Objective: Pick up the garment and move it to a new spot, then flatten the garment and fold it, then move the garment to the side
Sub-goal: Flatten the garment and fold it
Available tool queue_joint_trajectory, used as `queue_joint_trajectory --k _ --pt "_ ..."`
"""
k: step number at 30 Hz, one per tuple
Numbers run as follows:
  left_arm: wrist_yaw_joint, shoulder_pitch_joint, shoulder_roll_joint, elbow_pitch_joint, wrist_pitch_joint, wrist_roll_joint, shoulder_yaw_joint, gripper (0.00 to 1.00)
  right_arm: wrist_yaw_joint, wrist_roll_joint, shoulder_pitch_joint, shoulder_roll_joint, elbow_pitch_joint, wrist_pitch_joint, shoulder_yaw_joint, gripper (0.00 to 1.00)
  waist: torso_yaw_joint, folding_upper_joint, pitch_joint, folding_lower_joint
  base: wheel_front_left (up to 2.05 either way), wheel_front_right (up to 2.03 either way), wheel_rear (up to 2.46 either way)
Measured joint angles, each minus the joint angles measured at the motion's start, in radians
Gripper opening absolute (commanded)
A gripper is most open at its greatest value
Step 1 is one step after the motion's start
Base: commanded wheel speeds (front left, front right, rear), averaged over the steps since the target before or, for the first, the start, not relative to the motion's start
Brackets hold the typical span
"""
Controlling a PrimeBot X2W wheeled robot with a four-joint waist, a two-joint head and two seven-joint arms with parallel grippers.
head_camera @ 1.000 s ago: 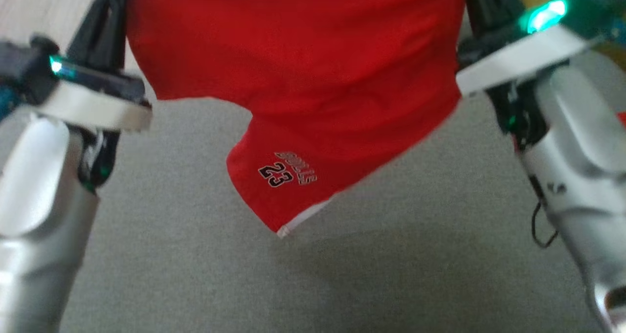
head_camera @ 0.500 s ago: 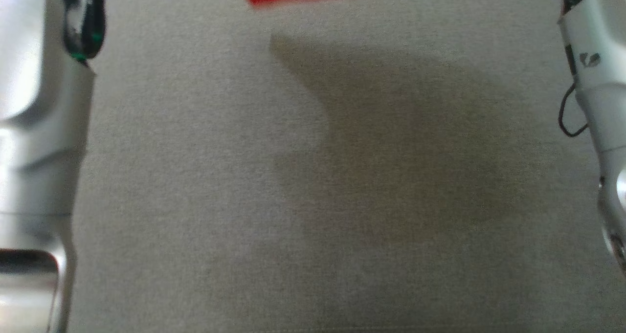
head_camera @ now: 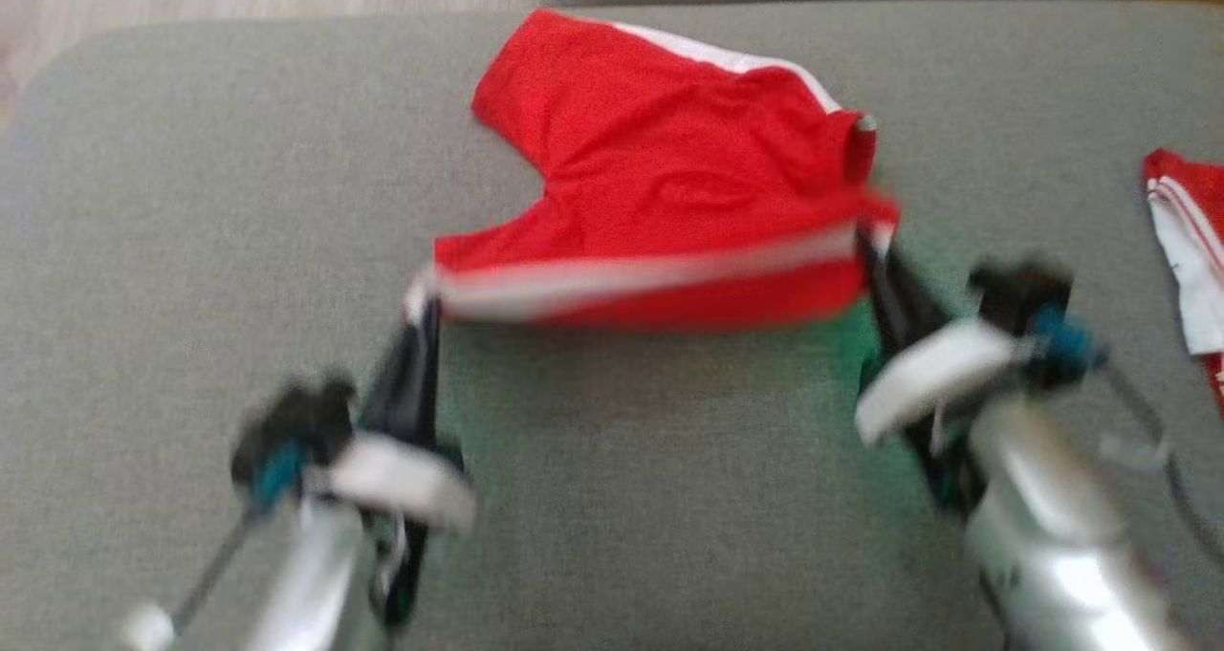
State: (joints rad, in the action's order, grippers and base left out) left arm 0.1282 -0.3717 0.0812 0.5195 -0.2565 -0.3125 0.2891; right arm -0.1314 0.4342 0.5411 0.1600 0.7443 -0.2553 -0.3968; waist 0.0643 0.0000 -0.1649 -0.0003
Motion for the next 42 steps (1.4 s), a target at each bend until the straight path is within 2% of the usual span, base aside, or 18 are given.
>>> queue_joint_trajectory --k 6,12,19,23,27,32,38,42 --pt "0.004 0.248 -0.021 -0.044 0.000 -0.022 -0.014 0.00 0.000 0.072 -0.232 -0.003 -0.095 0.000 -0.024 0.00 -0.008 0.0000 0.077 0.0000 0.00 0.00 0.00" --pt "0.004 0.409 -0.026 -0.121 0.000 -0.022 -0.098 0.00 0.000 0.115 -0.394 -0.002 -0.181 0.000 -0.048 0.00 -0.016 0.0000 0.159 -0.0002 0.00 0.00 0.00" --pt "0.005 0.544 -0.027 -0.210 0.000 -0.011 -0.141 0.00 0.000 0.175 -0.503 0.017 -0.245 0.000 -0.084 0.00 -0.022 0.0000 0.203 0.0000 0.00 0.00 0.00" --pt "0.005 0.543 -0.025 -0.267 0.001 0.002 -0.133 0.00 0.000 0.212 -0.518 0.025 -0.283 0.000 -0.075 0.00 -0.026 0.0000 0.194 0.0002 0.00 0.00 0.00" --pt "0.005 0.447 -0.001 -0.274 0.001 0.004 -0.104 0.00 0.000 0.232 -0.500 0.024 -0.307 0.000 -0.060 0.00 -0.030 0.0001 0.175 0.0002 0.00 0.00 0.00" --pt "0.004 0.133 0.122 -0.254 0.001 0.001 0.005 0.00 0.000 0.284 -0.359 -0.012 -0.311 0.029 -0.057 0.00 -0.050 0.0000 0.103 0.0003 0.00 0.00 0.00" --pt "0.004 -0.241 0.212 -0.106 0.000 -0.098 0.133 0.00 0.000 0.290 -0.082 -0.056 -0.255 0.027 -0.057 0.00 -0.089 0.0000 -0.034 0.0007 0.00 0.00 0.00" --pt "0.004 -0.417 0.262 0.041 0.000 -0.175 0.263 0.00 0.000 0.287 0.013 -0.078 -0.145 0.016 -0.049 0.00 -0.132 0.0000 -0.142 0.0007 0.00 0.00 0.00"
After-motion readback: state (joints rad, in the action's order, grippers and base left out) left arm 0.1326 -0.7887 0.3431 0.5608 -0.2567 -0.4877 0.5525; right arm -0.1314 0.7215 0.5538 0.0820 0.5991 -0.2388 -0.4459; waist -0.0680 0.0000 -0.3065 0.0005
